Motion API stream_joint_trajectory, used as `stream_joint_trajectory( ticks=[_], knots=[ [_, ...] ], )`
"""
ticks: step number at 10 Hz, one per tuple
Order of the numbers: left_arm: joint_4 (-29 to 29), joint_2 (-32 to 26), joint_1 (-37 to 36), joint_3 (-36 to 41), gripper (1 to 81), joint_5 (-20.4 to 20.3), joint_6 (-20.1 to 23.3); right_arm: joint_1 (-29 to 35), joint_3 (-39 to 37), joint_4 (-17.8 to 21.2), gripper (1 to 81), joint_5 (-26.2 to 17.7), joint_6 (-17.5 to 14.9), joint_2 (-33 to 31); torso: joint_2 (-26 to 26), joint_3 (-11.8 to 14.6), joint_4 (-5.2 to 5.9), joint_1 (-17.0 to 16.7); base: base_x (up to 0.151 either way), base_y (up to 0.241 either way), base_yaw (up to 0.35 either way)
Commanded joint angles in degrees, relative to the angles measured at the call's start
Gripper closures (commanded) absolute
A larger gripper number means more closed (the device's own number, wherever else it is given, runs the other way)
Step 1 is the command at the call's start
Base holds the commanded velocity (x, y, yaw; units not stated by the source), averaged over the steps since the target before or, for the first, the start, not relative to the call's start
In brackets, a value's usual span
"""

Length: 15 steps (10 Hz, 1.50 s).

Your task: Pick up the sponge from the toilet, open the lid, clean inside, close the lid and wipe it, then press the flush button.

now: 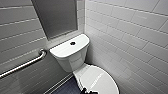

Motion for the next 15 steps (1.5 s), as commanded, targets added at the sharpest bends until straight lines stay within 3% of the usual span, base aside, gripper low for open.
stream_joint_trajectory(
  ticks=[1,6,13,15],
  knots=[
    [0.8,-1.2,-10.7,4.1,1.0,-5.1,-0.1,-0.4,0.5,-1.7,81.1,-1.7,0.3,-1.8,0.0,0.0,0.0,0.0,0.0,0.0,0.0],
    [0.8,-1.5,-11.7,6.3,1.0,-5.1,-0.1,-0.4,0.5,-1.7,81.1,0.2,0.3,-1.7,0.0,0.0,0.0,0.0,0.0,0.0,0.0],
    [0.7,-5.8,-14.2,19.9,1.0,-5.2,-0.1,0.0,0.6,-1.7,81.1,0.2,0.3,-1.7,0.0,-0.1,0.0,0.0,0.0,0.0,0.0],
    [0.1,-7.4,-14.3,21.9,1.0,-6.4,-4.1,0.0,0.4,-1.7,81.1,0.2,0.3,-1.6,0.0,-0.1,0.0,0.0,0.0,0.0,0.0]
  ],
)
